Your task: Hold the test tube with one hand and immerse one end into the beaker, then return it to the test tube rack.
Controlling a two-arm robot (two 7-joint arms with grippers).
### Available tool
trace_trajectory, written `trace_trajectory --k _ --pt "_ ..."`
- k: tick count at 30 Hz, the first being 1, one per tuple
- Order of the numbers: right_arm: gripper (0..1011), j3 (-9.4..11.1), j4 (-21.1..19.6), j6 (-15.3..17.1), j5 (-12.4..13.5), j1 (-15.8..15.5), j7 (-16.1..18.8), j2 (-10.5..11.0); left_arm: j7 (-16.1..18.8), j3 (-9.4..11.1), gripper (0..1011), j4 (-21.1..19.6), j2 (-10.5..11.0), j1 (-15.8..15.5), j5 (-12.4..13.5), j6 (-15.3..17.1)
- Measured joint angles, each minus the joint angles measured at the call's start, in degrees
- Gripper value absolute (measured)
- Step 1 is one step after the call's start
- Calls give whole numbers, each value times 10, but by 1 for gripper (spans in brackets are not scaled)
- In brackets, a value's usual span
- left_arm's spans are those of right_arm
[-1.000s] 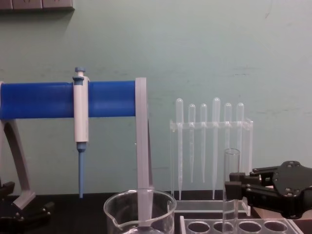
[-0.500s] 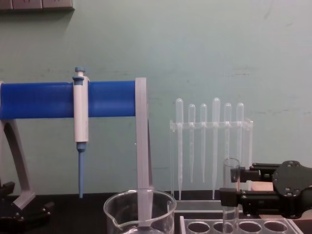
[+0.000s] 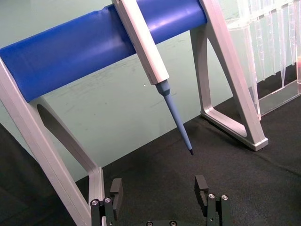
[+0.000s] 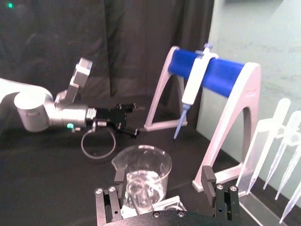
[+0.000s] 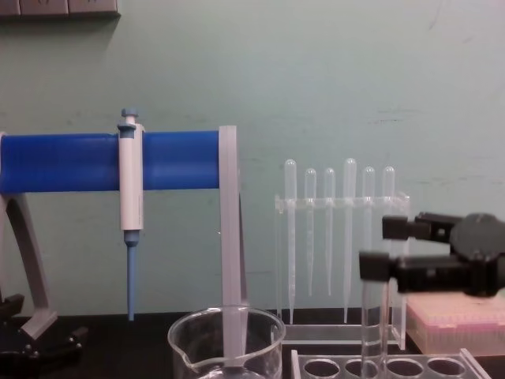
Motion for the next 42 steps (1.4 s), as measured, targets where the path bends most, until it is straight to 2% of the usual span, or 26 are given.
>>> trace_trajectory --k 4,8,9,11,12,13,15,16,17,19,22,28,34,42 --pt "1002 17 -11 2 19 -12 -19 0 0 0 1000 0 0 0 0 0" --pt "1002 41 -19 29 37 -28 -71 -8 0 0 1000 0 0 0 0 0" --pt "1002 41 -19 29 37 -28 -71 -8 0 0 1000 0 0 0 0 0" --pt "1002 53 -21 45 44 -37 -106 -15 0 0 1000 0 0 0 0 0" --pt "1002 61 -23 55 45 -44 -135 -21 0 0 1000 0 0 0 0 0" --pt "1002 61 -23 55 45 -44 -135 -21 0 0 1000 0 0 0 0 0" --pt "1002 72 -24 74 43 -54 -183 -36 0 0 1000 0 0 0 0 0" --pt "1002 72 -24 74 43 -54 -183 -36 0 0 1000 0 0 0 0 0" --pt "1002 74 -24 77 41 -56 -194 -40 0 0 1000 0 0 0 0 0" --pt "1002 78 -23 87 20 -64 -236 -52 0 0 1000 0 0 0 0 0" --pt "1002 78 -24 91 -4 -71 -275 -63 0 0 1000 0 0 0 0 0" --pt "1002 82 -22 89 -44 -86 -337 -88 0 0 1000 0 0 0 0 0" --pt "1002 91 -20 76 -68 -100 -372 -107 0 0 1000 0 0 0 0 0" --pt "1002 102 -12 64 -86 -105 -381 -123 0 0 1000 0 0 0 0 0"
